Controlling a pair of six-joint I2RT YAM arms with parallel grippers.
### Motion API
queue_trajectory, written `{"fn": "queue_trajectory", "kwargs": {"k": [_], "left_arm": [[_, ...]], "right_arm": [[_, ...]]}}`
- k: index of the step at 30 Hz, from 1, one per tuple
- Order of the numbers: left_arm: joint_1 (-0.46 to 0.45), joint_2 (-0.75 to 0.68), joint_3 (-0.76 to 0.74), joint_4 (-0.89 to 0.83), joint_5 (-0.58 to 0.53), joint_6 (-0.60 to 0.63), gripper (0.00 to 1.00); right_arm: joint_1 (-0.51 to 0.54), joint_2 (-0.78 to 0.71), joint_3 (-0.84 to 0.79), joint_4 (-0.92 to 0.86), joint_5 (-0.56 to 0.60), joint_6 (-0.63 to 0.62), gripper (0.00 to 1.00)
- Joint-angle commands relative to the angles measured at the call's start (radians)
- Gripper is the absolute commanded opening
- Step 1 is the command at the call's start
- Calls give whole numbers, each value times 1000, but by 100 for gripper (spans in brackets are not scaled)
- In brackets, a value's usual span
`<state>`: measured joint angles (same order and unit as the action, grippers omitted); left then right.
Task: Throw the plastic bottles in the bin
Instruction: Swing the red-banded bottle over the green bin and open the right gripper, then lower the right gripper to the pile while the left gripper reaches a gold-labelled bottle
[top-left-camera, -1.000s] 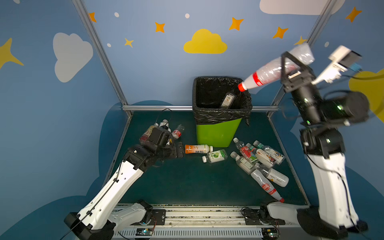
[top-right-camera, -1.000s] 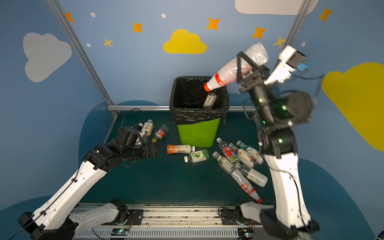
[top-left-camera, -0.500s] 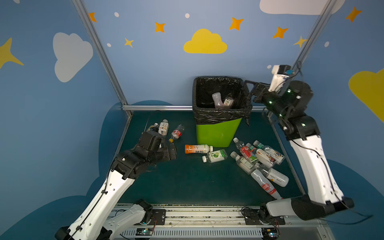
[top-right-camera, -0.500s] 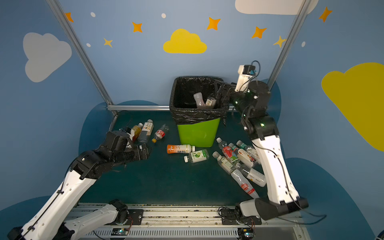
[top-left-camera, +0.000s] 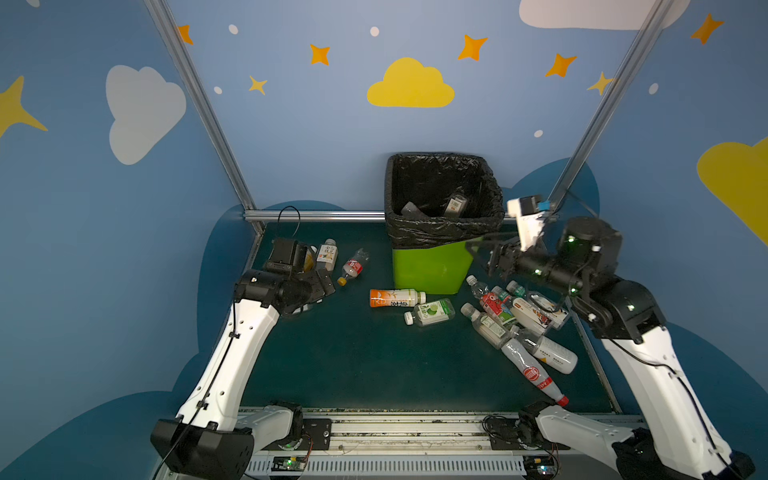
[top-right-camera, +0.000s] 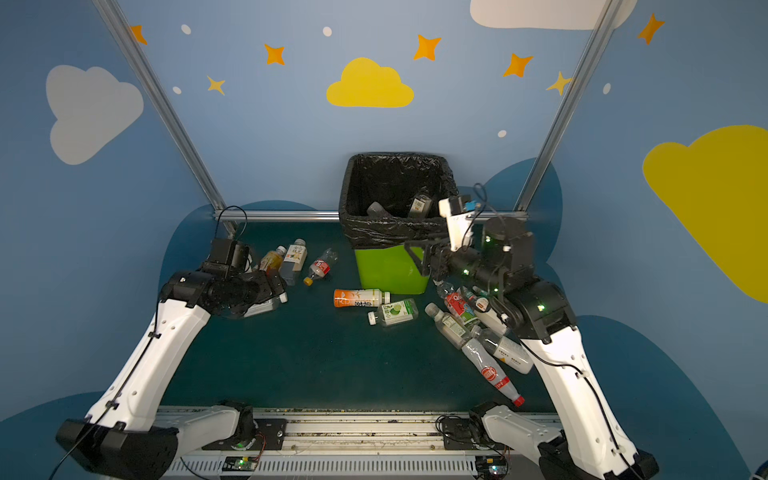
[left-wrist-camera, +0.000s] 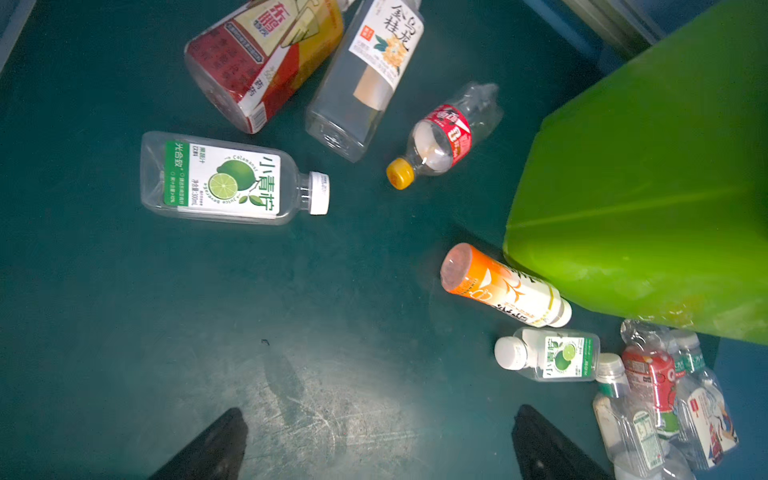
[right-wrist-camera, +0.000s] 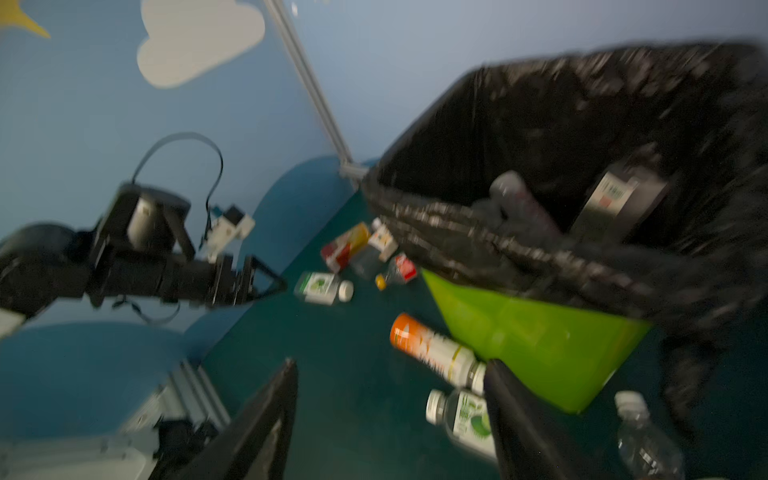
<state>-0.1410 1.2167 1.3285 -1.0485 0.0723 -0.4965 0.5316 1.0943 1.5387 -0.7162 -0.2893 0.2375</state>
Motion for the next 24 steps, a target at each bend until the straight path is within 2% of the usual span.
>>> {"fn": "queue_trajectory", "kwargs": {"k": [1,6,11,16,24], "left_arm": [[52,32,32,-22,32,44,100],[119,136,104,-43,27,103,100],[174,219,153,-26,25,160,100],[223,353,221,0,19,241,100],[236,589,385,1,-82,445,100]], "right_arm": [[68,-66,-77,-119,-37,7,66],[174,-126,-259,-158,-29,57,62],[274,-160,-397,-222,61,92,65],[317,-147,-448,-214,76,111,65],[373,-89,-439,-178,106,150,62]]}}
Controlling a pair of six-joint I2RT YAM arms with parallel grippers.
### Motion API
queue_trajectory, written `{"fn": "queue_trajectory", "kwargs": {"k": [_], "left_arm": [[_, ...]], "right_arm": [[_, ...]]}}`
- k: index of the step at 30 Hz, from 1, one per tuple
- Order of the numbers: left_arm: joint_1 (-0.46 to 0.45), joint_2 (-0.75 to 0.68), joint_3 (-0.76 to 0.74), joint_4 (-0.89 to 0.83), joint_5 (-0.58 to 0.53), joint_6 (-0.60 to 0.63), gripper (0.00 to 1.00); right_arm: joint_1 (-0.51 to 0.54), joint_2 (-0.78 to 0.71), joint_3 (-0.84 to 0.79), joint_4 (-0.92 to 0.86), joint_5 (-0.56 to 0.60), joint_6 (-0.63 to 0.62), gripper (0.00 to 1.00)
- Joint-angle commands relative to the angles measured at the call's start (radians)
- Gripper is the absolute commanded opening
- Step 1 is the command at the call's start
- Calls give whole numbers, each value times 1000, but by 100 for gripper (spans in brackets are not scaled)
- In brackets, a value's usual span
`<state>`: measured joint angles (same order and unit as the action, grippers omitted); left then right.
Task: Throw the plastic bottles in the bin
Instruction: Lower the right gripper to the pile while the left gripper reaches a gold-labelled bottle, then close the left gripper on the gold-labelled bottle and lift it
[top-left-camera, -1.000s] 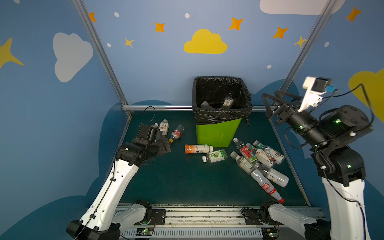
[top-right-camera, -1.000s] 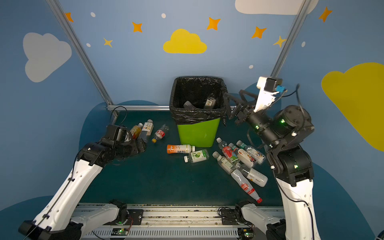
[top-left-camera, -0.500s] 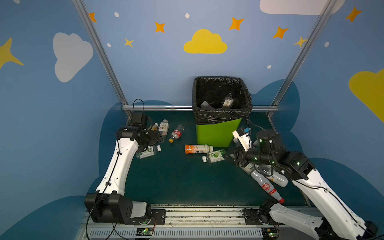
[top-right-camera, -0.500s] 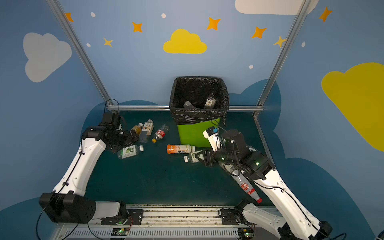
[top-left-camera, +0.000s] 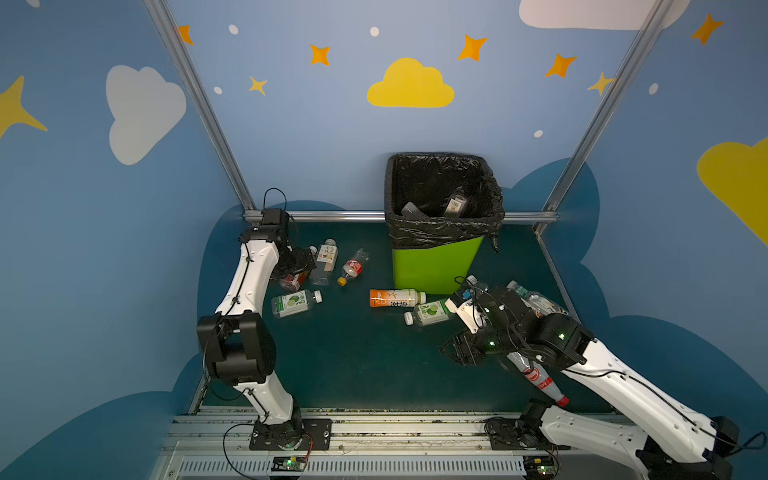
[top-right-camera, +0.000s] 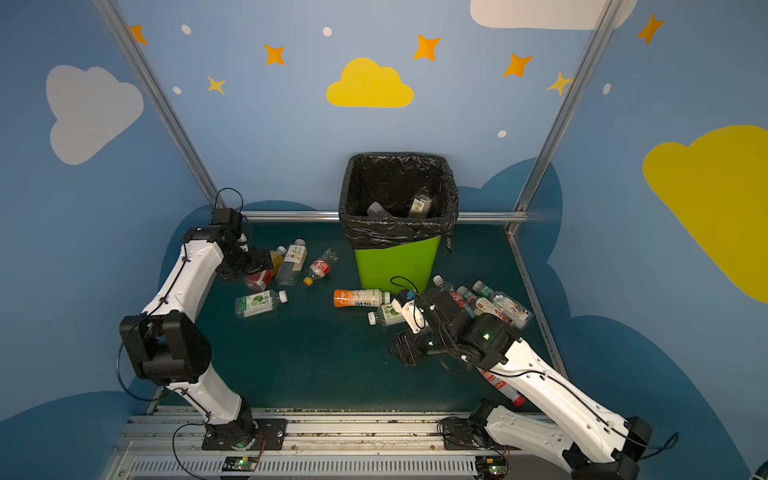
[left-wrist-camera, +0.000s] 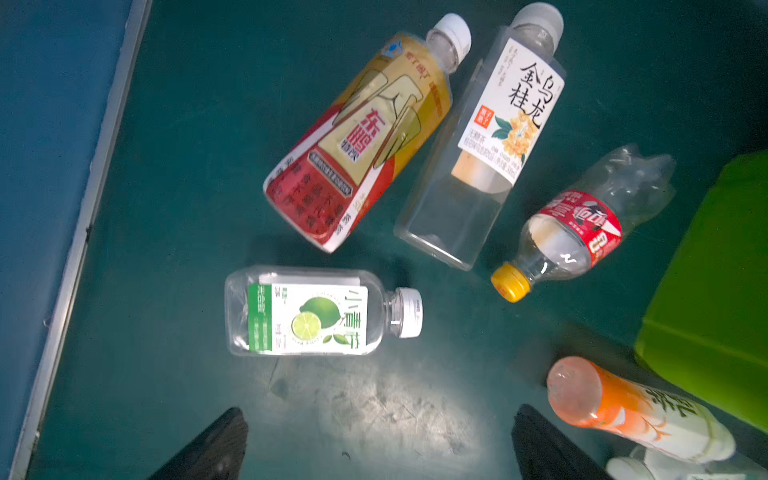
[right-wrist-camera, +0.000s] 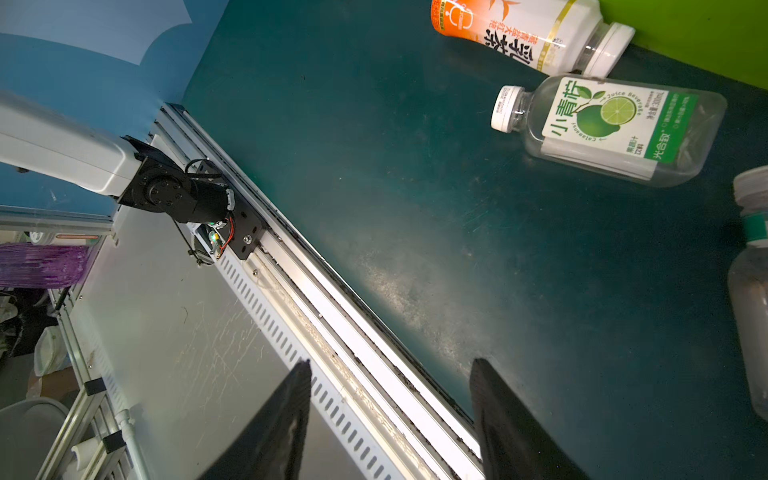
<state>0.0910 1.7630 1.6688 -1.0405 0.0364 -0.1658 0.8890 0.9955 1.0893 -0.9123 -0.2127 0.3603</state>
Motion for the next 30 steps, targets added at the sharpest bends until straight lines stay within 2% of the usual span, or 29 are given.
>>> {"fn": "queue_trajectory", "kwargs": {"k": [1,10,18,30], "left_arm": [[9,71,63,-4,-49,133,100],[100,286,245,1,-7,212,100],[109,474,434,-75,51,258,100],[99,584,473,-62,103,278,99]], "right_arm": [[20,12,11,20,37,34,62],[30,13,36,-29,127,94,61],[30,37,62,-31,186,138,62],[31,168,148,-43,198,123,62]]}}
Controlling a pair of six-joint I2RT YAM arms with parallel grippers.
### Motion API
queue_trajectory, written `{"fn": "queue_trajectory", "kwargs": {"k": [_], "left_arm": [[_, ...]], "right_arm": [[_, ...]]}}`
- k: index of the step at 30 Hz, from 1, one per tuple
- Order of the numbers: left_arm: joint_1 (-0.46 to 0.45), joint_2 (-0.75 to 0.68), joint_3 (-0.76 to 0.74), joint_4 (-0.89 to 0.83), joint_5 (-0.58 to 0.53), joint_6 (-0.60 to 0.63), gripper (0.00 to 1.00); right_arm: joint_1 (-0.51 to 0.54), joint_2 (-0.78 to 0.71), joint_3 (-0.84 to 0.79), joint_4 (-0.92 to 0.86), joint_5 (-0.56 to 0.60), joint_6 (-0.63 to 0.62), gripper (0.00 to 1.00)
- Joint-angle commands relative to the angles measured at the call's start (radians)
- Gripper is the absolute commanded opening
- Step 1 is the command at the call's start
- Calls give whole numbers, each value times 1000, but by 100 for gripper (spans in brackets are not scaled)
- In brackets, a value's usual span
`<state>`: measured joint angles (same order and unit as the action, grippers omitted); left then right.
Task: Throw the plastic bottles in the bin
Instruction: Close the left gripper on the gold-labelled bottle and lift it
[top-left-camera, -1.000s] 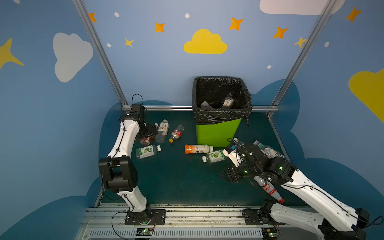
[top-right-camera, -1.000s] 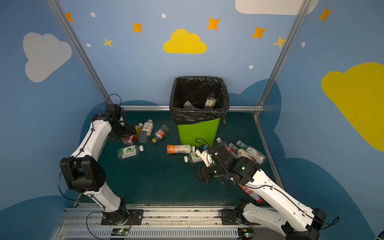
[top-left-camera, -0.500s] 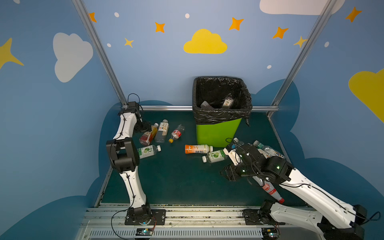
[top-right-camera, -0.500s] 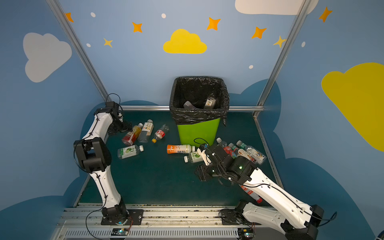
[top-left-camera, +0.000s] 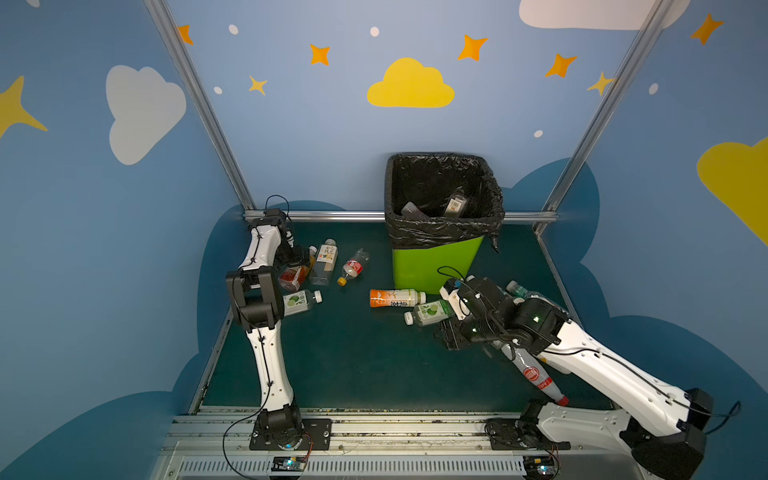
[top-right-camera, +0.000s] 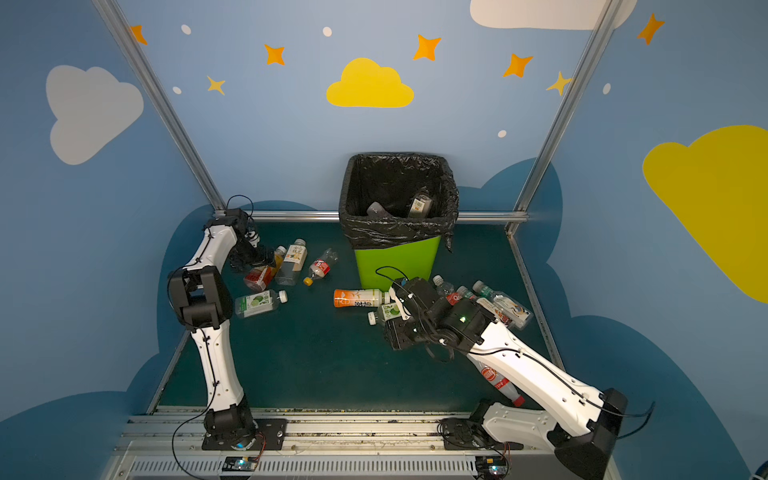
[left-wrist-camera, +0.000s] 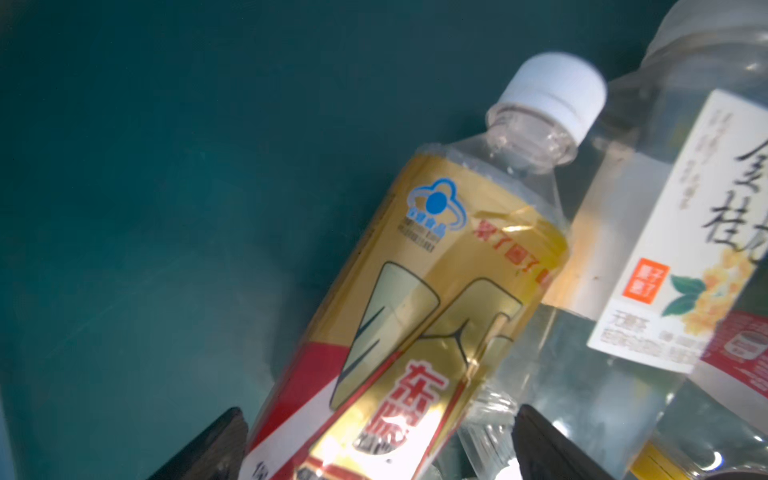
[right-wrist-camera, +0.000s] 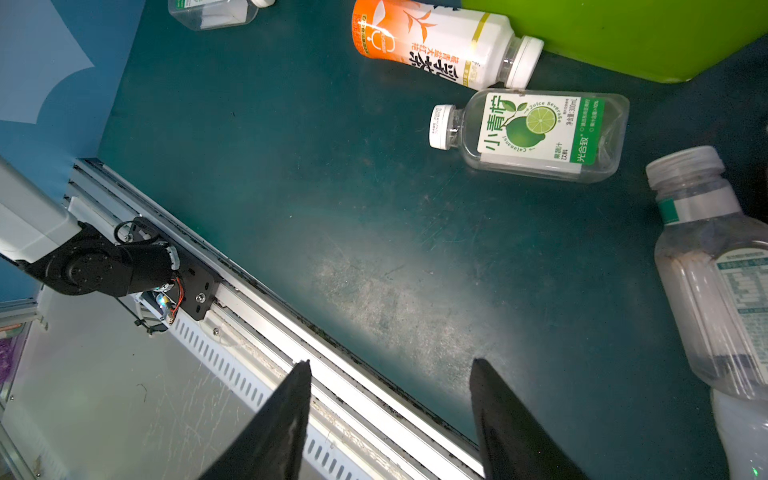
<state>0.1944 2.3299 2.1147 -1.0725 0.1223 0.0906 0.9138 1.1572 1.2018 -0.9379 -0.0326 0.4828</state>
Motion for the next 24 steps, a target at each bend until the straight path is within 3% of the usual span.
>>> {"fn": "queue_trajectory", "kwargs": {"k": [1,7,15,18,19,24], "left_arm": [[-7,23,27,-31,16,23,99],[-19,46,22,-25,7,24,95],[-30,57,20,-11,4,4,76],[-31,54,28,-11,8,-7,56],[-33,51,28,-9,9,-10,54],[-33,22,45,-4,-1,-26,54]], "right_arm": [[7,10,40,-18,20,0,62],[7,21,54,-17,33,0,62],[7,24,56,-19,50,7,62],[7,24,56,-21,54,10,61],[7,24,56,-20,54,12,61],[6,22,58,-20,62,9,61]]}}
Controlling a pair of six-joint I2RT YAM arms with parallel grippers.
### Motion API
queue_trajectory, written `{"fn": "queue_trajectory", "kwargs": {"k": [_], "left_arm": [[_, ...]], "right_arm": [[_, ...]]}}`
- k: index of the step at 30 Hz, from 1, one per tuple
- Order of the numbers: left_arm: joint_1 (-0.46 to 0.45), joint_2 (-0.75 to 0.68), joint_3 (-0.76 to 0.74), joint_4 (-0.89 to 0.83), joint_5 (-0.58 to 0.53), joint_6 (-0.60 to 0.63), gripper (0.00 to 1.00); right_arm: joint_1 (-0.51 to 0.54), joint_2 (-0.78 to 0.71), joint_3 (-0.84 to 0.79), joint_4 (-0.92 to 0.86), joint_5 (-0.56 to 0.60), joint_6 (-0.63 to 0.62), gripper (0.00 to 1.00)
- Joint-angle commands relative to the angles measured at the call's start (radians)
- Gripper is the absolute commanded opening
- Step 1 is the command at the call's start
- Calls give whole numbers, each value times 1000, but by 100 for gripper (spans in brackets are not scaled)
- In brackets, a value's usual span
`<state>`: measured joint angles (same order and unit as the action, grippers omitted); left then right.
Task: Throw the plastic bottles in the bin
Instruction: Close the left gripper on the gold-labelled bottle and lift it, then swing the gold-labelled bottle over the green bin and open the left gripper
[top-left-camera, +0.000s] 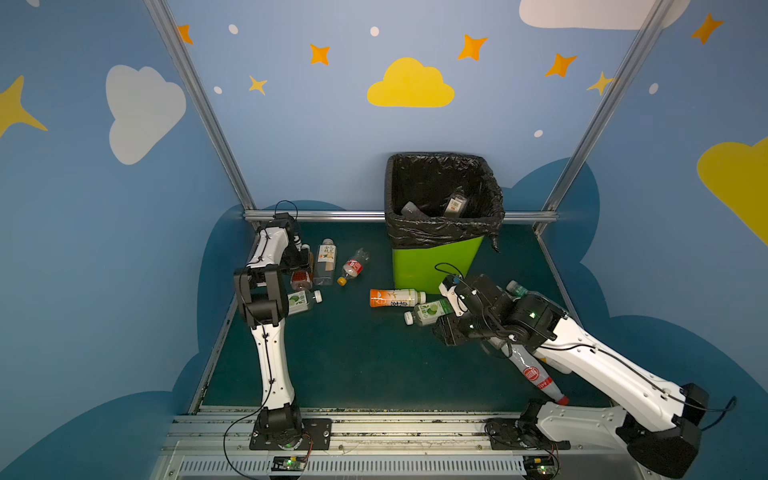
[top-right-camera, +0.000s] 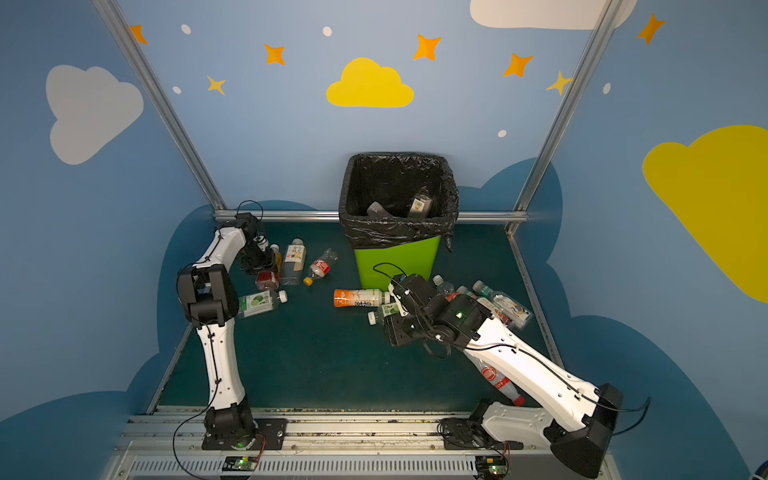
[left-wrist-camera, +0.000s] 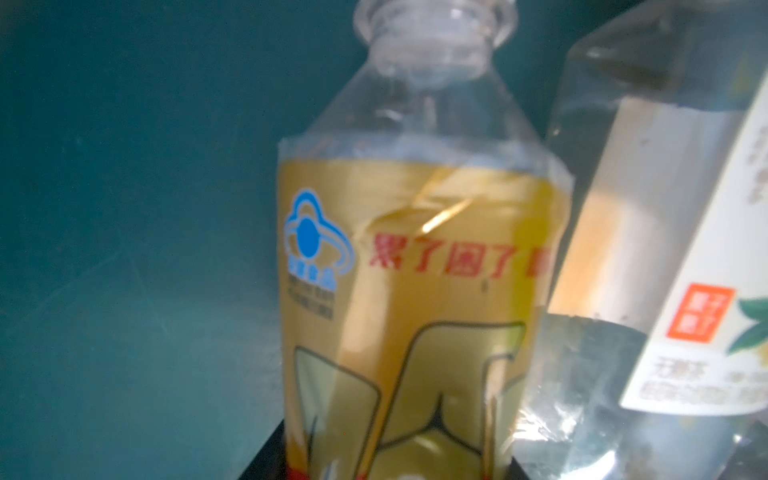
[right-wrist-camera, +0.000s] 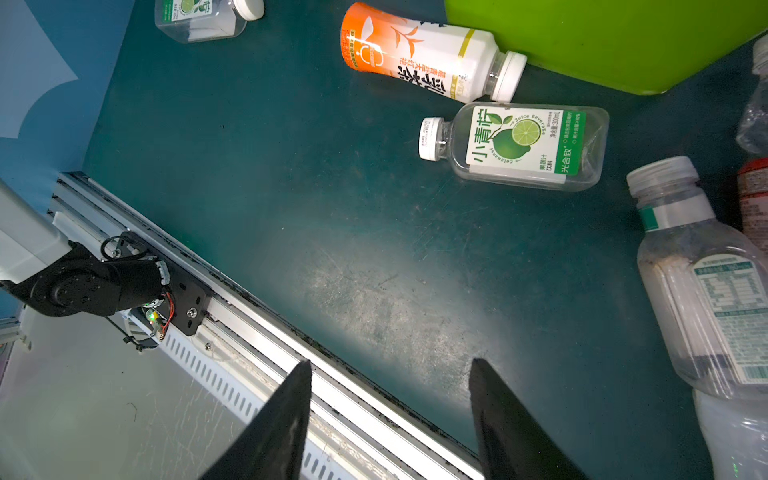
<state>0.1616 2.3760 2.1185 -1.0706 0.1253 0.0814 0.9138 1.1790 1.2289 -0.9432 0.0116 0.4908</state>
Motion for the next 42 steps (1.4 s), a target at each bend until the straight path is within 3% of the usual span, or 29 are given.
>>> {"fn": "queue_trajectory", "kwargs": {"k": [1,8,14,17,20,22,24,26,29,30,31,32,34,38,42], "left_arm": [[0,-32,50,-11,-7,-21,54],[13,-148,75,-25,-8,-63,54],[24,-354,68,6,47,-153,54],[25,-521,20,120,157,-248,54],[10,-694,-92,383,298,-392,54],[-41,-756,-104,496,311,-433,56],[-127,-738,-8,504,313,-418,56],[-234,-635,178,440,329,-383,56],[-384,-379,589,327,346,-343,56],[-409,-292,709,304,358,-350,61],[-432,-198,830,298,381,-380,84],[-445,-132,911,296,389,-406,100],[-450,-48,1017,271,358,-461,100],[-452,-147,951,248,288,-426,100],[-473,-439,600,317,222,-347,100]], "right_arm": [[7,2,31,-15,20,0,61],[5,-5,28,-8,33,-13,61],[2,0,32,-2,37,-31,61],[-1,7,40,1,34,-44,61],[-6,21,55,0,23,-61,61],[-8,34,74,-8,16,-78,61],[-10,48,98,-20,11,-98,61],[-12,63,123,-34,7,-123,61],[-15,71,140,-47,-2,-149,61],[-16,71,141,-50,-4,-153,61],[-16,68,140,-54,-8,-154,61],[-16,65,141,-59,-10,-155,61],[-18,48,139,-74,-9,-156,61],[-27,-20,109,-67,-1,-139,61],[-48,-84,65,-32,-3,-127,62]]}}
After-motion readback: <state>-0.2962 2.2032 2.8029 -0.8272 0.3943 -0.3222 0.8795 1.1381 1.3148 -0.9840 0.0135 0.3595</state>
